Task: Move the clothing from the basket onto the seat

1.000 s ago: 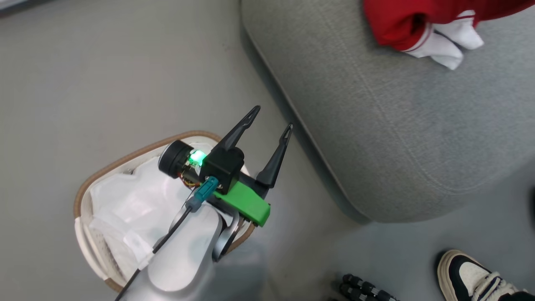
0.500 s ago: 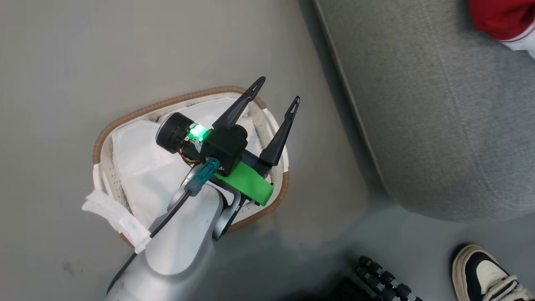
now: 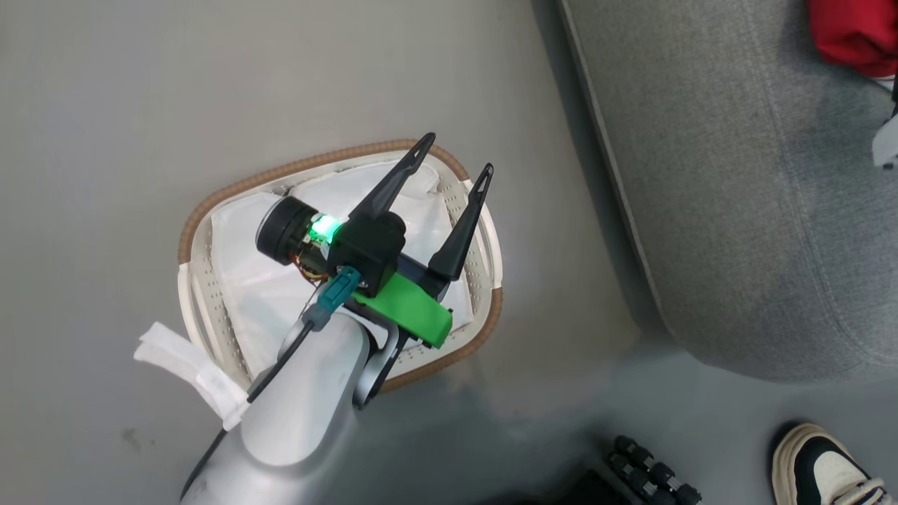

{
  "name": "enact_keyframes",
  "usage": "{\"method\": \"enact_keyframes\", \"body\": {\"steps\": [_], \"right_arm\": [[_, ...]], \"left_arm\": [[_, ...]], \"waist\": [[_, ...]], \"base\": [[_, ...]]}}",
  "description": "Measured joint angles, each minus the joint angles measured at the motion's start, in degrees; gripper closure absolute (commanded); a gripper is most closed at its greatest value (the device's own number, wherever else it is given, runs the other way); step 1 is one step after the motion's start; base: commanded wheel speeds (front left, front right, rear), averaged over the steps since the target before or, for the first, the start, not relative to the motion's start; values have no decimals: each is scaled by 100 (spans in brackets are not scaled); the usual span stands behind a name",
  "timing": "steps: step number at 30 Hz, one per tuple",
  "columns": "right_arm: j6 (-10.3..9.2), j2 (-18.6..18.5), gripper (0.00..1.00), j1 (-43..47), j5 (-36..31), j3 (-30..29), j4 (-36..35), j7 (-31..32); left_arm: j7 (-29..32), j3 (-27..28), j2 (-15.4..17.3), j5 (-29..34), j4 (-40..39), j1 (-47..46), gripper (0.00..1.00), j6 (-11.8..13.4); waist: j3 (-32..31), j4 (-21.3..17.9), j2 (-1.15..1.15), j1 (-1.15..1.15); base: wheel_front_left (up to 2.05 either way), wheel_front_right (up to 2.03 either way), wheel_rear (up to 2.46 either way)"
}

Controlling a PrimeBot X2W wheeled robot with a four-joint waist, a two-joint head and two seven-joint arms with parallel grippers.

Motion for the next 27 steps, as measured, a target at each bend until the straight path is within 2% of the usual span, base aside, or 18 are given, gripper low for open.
{"method": "enact_keyframes", "body": {"steps": [7,13,22,27], "right_arm": [[0,298,0,863,59,-238,-573,0],[-1,552,0,1417,130,21,-909,0],[0,1046,0,1934,360,591,-1102,0],[0,1322,0,2163,389,697,-1103,0]], "left_arm": [[0,202,-10,-27,31,287,0,0],[0,576,-14,7,-31,730,0,48],[0,1428,-20,201,191,1356,0,385],[0,1835,-18,311,308,1664,0,474]], "waist": [[-408,-43,0,0],[-835,-59,0,-1],[-1528,76,0,-1],[-1852,259,0,-1]], "base": [[0,0,0],[0,0,0],[0,0,0],[0,0,0]]}}
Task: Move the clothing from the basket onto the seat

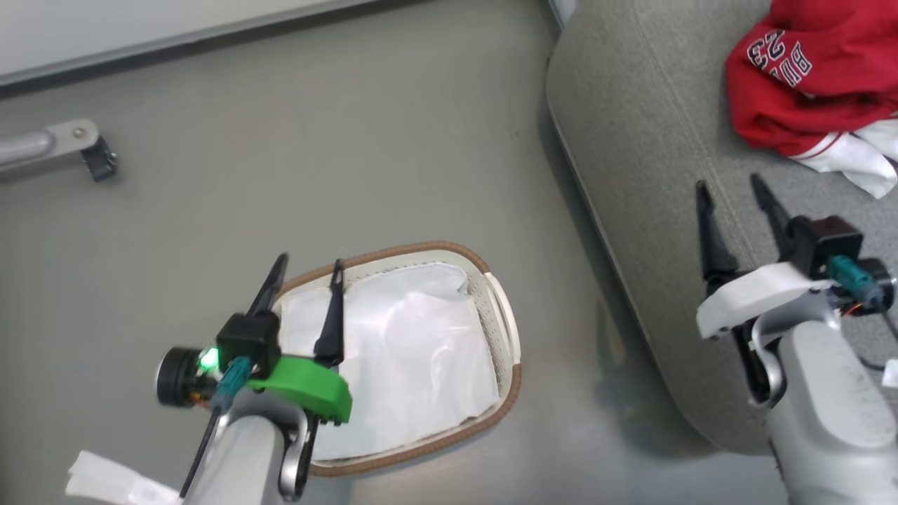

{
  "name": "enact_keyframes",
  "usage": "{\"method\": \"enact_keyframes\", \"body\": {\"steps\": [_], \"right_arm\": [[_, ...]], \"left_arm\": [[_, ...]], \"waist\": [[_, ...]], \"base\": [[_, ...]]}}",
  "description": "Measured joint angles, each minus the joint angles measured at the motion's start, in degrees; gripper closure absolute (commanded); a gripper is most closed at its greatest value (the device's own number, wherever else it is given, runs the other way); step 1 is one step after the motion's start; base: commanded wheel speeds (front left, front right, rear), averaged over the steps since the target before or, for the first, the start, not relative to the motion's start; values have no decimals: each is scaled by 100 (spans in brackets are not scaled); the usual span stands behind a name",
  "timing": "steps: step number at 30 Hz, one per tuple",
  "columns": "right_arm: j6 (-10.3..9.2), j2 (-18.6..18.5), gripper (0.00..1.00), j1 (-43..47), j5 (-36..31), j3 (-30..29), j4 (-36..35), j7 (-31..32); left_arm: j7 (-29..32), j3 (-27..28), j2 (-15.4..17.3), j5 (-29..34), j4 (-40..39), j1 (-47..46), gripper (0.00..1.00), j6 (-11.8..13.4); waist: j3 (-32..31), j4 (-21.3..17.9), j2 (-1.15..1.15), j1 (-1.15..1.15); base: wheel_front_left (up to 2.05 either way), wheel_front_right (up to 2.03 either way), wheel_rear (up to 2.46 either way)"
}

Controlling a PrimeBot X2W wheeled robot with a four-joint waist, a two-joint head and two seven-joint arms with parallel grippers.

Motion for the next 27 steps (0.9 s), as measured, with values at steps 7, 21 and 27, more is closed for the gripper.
{"method": "enact_keyframes", "body": {"steps": [7,21,27], "right_arm": [[0,303,0,318,15,186,11,0],[0,513,0,843,207,616,-218,0],[0,549,0,1151,230,604,-279,0]], "left_arm": [[-1,586,1,97,96,452,0,175],[0,1272,-3,297,-196,1237,0,133],[-1,1327,-5,222,-270,1485,0,-42]], "waist": [[-441,271,0,0],[-1216,800,0,0],[-1435,896,0,0]], "base": [[0,0,0],[0,0,0],[0,0,0]]}}
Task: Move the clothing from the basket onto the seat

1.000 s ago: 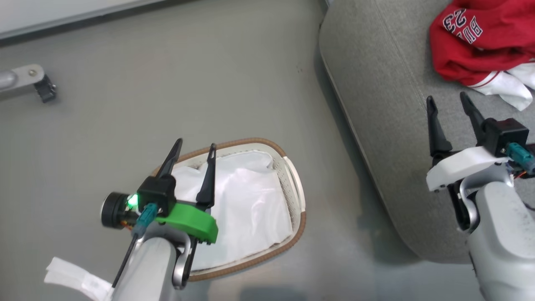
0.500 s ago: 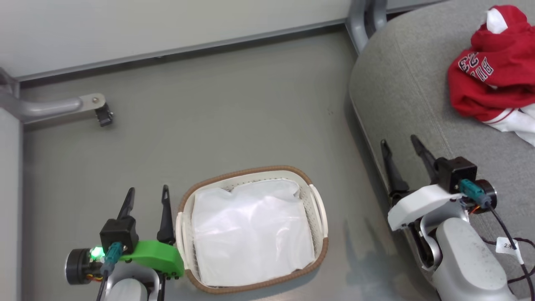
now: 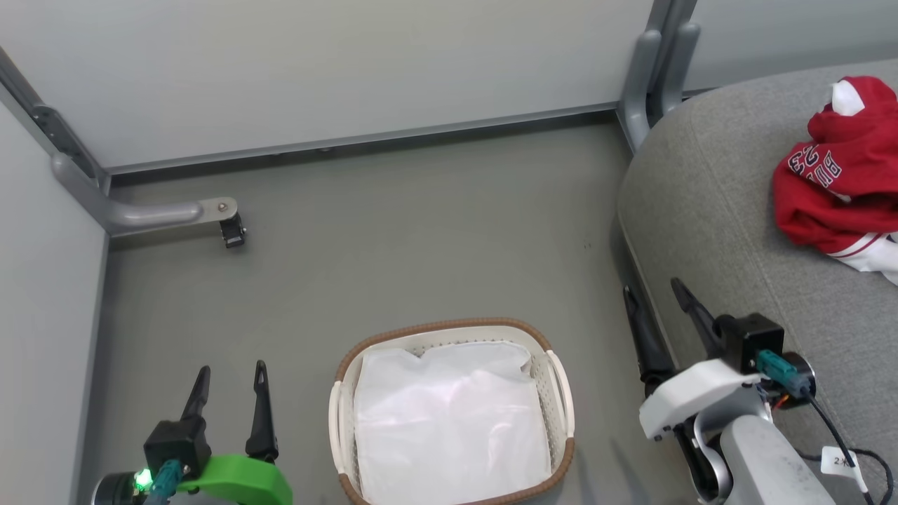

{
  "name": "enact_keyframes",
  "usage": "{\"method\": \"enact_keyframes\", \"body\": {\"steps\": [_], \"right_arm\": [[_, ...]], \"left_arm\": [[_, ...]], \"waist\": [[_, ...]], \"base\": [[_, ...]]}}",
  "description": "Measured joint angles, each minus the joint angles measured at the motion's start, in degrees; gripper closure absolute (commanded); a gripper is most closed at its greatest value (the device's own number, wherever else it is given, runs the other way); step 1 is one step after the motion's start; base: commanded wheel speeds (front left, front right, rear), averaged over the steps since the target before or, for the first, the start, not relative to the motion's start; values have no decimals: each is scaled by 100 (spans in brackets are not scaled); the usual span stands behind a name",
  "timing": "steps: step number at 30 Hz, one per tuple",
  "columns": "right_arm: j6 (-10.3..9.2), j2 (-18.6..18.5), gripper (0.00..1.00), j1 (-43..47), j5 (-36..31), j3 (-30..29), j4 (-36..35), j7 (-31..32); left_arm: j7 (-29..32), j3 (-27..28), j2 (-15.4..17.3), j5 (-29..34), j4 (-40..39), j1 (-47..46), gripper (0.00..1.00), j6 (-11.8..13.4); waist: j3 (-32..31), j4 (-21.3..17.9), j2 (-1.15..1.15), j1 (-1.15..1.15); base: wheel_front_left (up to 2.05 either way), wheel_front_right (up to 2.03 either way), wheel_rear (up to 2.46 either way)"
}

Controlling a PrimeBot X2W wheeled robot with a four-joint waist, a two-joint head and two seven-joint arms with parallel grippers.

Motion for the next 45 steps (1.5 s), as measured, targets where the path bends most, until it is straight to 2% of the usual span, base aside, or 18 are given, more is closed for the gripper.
{"method": "enact_keyframes", "body": {"steps": [8,23,24,30,45], "right_arm": [[-1,32,0,433,27,-147,-73,0],[-1,63,0,665,-36,-212,-192,0],[0,68,100,658,-35,-211,-185,0],[0,108,100,829,14,-189,51,29],[0,108,100,857,1546,-421,-126,448]], "left_arm": [[1,7,-1,-170,-65,327,0,-177],[1,-179,0,-392,-197,532,0,-257],[1,-207,-2,-483,-163,533,100,-282],[27,-229,-29,-546,91,539,100,-289],[456,-40,-30,-2084,-10,510,100,-299]], "waist": [[-254,63,0,0],[-313,18,0,0],[-310,17,1,0],[-311,18,0,0],[-340,43,0,0]], "base": [[0,0,0],[0,0,0],[0,0,0],[0,0,0],[0,0,0]]}}
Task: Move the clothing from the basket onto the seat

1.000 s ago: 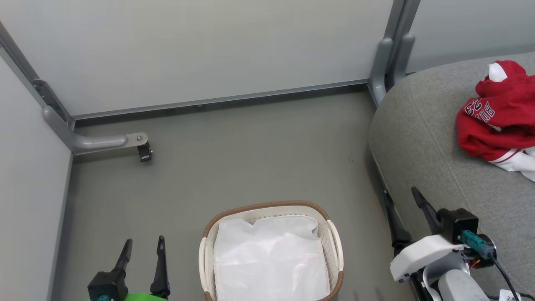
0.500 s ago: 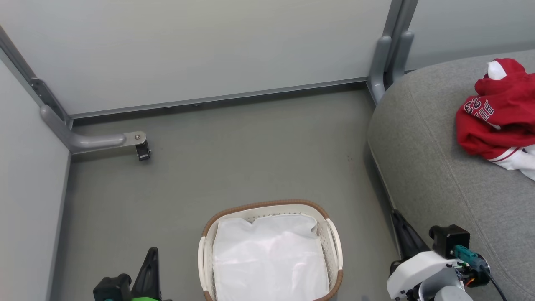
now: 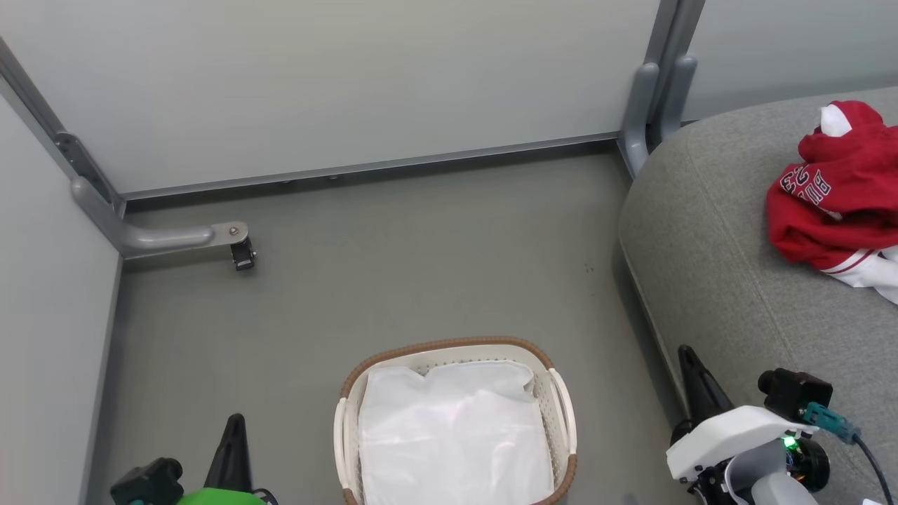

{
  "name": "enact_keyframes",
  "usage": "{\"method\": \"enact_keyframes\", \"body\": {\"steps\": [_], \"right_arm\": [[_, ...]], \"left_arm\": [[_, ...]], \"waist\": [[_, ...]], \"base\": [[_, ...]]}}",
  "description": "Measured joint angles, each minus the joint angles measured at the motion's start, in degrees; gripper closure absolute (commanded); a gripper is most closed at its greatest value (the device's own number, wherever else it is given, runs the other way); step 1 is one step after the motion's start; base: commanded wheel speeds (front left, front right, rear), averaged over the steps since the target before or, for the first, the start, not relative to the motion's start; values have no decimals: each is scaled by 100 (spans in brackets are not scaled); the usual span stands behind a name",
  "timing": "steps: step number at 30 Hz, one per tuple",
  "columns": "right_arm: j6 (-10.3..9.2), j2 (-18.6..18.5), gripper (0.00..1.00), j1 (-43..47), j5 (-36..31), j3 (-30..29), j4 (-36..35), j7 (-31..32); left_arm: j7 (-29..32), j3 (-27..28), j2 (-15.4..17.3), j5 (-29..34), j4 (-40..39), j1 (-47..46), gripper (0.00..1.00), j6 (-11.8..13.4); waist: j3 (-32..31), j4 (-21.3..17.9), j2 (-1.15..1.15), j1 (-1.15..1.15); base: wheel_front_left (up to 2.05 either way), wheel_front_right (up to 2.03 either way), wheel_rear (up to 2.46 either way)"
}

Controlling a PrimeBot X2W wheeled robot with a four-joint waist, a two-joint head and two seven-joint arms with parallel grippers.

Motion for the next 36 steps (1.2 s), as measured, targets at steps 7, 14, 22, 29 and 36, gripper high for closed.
{"method": "enact_keyframes", "body": {"steps": [7,14,22,29,36], "right_arm": [[0,-1,100,0,631,-100,-89,162],[0,-2,100,0,1221,-190,-172,327],[-1,-3,100,0,1842,-289,-266,503],[-1,-4,100,0,2343,-363,-337,631],[-1,-7,100,0,2797,-442,-409,757]], "left_arm": [[169,71,0,-631,-58,-107,100,-5],[316,163,0,-1209,-135,-149,100,-29],[499,229,0,-1840,-186,-248,100,-45],[626,310,1,-2341,-229,-325,100,-47],[755,366,1,-2810,-283,-364,100,-49]], "waist": [[-13,11,0,0],[-27,23,0,0],[-42,35,0,0],[-55,47,0,0],[-68,58,0,0]], "base": [[0,0,0],[0,0,0],[0,0,0],[0,0,0],[0,0,0]]}}
